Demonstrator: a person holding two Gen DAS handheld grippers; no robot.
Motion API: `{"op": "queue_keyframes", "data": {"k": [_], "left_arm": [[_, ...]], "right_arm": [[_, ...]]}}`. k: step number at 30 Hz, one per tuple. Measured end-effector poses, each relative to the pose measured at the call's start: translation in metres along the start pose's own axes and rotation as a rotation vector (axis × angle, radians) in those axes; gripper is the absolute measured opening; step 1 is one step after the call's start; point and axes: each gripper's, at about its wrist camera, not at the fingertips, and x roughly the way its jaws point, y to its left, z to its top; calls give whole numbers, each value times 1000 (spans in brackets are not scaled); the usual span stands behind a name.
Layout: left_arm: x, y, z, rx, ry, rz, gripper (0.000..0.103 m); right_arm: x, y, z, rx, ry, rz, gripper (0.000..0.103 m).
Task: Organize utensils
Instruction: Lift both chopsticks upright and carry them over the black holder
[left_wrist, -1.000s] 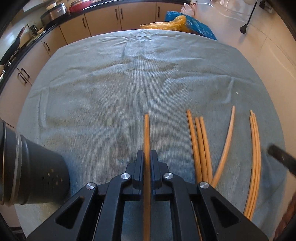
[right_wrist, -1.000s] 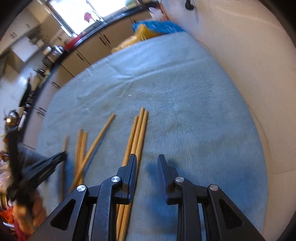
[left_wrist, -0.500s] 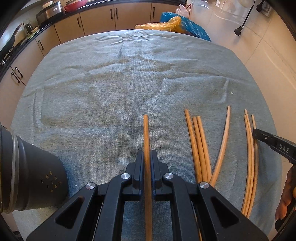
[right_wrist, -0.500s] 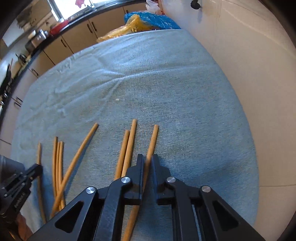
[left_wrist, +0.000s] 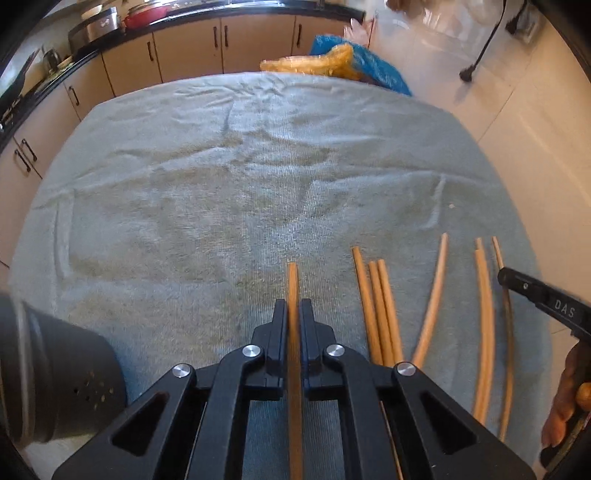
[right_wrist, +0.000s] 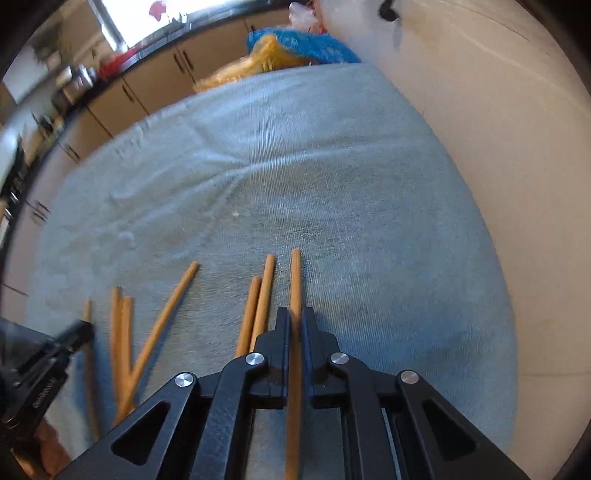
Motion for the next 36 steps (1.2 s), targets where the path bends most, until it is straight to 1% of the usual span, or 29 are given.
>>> {"op": "queue_keyframes", "data": {"k": [2, 5, 7, 8, 11, 12, 15, 18, 20, 22, 25, 27, 30, 36], "left_arm": [[-12, 2, -5, -5, -35, -33, 5], [-38, 1, -15, -3, -102, -60, 5], [-61, -1, -25, 11, -166, -63, 5], [-69, -2, -28, 15, -188, -70, 5], [-98, -6, -43, 41, -264, -82, 5], [-110, -7, -50, 54, -289, -85, 5], [-131, -11, -62, 72, -333, -86, 6], [-148, -10, -76, 83, -367, -83, 6], [-159, -10, -87, 91, -398, -69, 6], [-173, -10, -98, 102, -440, -40, 6], [-188, -3, -107, 90, -470, -66, 6], [-195, 1, -112, 84, -480, -74, 6], [-203, 8, -116, 75, -489, -75, 6], [-215, 20, -123, 56, -497, -93, 6]], "right_arm": [[-21, -1, -11, 2, -63, 48, 6], [-51, -3, -27, 2, -157, 89, 6], [-74, -3, -42, -9, -234, 129, 6], [-85, -2, -50, -18, -271, 136, 6], [-117, -2, -76, -38, -389, 196, 6], [-124, 0, -82, -44, -418, 201, 6], [-144, 0, -107, -60, -495, 227, 6], [-158, 6, -130, -91, -563, 232, 6], [-165, 11, -139, -107, -591, 233, 6], [-178, 14, -157, -125, -641, 236, 6], [-188, 22, -173, -155, -687, 220, 6], [-195, 22, -184, -156, -712, 228, 6], [-203, 27, -190, -159, -745, 227, 6], [-213, 36, -191, -166, -765, 246, 6]]}}
